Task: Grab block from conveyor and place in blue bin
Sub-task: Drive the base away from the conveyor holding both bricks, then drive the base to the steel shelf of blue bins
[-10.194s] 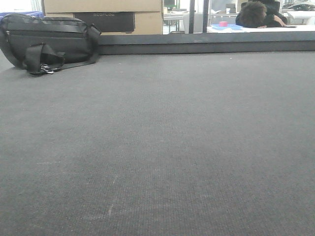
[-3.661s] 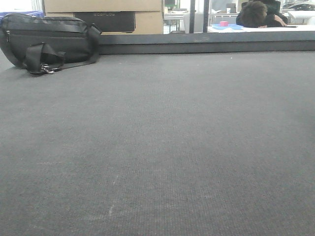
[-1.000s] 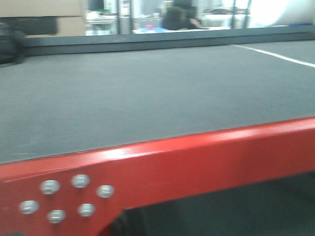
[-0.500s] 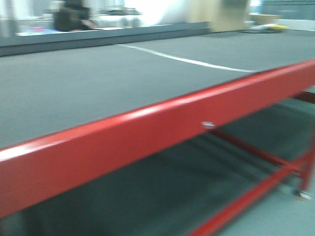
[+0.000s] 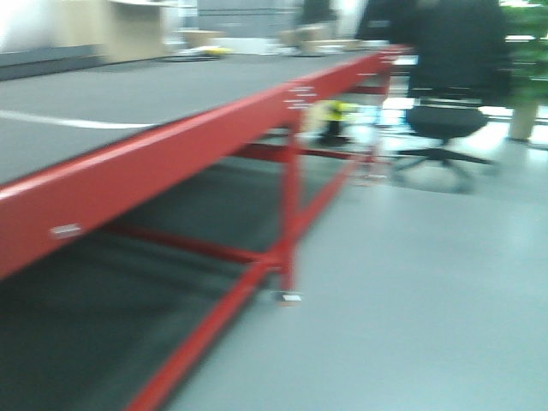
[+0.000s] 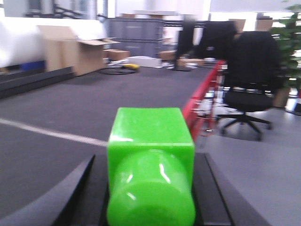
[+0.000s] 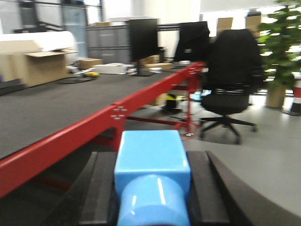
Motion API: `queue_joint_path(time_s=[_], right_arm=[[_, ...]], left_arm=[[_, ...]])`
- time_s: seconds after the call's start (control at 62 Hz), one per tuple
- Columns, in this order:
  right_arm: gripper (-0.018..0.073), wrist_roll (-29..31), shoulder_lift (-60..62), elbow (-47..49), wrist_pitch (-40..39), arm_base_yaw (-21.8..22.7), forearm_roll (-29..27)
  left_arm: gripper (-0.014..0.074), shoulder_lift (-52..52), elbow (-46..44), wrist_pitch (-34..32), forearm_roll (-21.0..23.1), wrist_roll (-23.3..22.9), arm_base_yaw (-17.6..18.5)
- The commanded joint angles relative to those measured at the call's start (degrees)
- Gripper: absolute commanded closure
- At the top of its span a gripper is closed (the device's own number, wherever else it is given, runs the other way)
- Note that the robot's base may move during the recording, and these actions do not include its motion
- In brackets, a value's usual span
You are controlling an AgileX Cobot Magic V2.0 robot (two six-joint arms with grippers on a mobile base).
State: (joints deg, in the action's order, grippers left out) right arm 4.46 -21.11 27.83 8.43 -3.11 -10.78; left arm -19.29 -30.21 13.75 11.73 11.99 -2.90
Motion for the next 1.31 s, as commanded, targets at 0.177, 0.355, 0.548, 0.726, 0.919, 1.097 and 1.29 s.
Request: queue_joint_path(time_s=[0.177,0.355,0.548,0.726,0.919,1.097,1.29], right_arm=[[0.0721,0.18,0.28,0.42,-0.75,0.04,0.1],[0.0721,0.18,0.28,0.42,-0.75,0.04,0.1],[0.0721,0.18,0.28,0.42,-0.75,0.04,0.1],[0.0721,0.18,0.28,0.42,-0.75,0.04,0.1],[0.0721,0.18,0.44,0.42,-0.74,0.04,0.1],[0.0721,0.18,0.44,0.42,-0.74,0.04,0.1],[0.0721,0.18,0.44,0.42,-0.74,0.04,0.1]], left_arm=[[0.0708,0.29,-0.11,-1.14,-0.05,-0.05,0.46],[0.0708,0.29,-0.11,-1.14,-0.05,-0.05,0.46],[0.0708,0.29,-0.11,-1.14,-0.05,-0.05,0.46],[0.0708,0.29,-0.11,-1.14,-0.05,-0.05,0.46],[0.0708,0.29,-0.11,-1.14,-0.05,-0.05,0.46],[0.0708,0.29,-0.11,-1.14,-0.05,-0.05,0.46],[0.0708,0.29,-0.11,-1.14,-0.05,-0.05,0.46]])
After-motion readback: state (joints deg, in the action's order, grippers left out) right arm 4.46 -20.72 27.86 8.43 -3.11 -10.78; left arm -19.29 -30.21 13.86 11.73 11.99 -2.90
